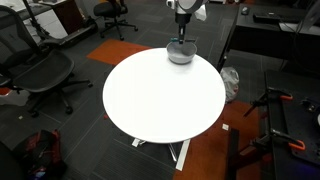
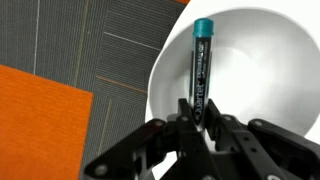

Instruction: Get the marker from the white bowl and place it on the table

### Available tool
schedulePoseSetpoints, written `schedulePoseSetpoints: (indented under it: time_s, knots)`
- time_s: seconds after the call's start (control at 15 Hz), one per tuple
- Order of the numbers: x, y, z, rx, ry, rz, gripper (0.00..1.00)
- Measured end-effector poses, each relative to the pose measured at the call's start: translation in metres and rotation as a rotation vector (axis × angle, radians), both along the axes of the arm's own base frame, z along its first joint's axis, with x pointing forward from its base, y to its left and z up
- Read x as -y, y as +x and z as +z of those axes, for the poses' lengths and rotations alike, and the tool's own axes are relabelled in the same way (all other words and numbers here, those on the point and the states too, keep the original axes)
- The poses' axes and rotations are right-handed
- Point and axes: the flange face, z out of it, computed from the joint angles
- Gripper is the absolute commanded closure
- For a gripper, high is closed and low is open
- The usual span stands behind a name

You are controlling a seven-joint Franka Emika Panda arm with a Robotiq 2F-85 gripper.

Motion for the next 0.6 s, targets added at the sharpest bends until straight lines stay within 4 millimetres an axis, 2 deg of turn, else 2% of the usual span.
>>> schedulePoseSetpoints:
  time_s: [0.33, 0.6]
  knots:
    - [-0.006, -0.01, 0.05, 0.047, -0.007, -0.015, 0.95]
    - [-0.03, -0.021, 0.08, 0.073, 0.005, -0.038, 0.95]
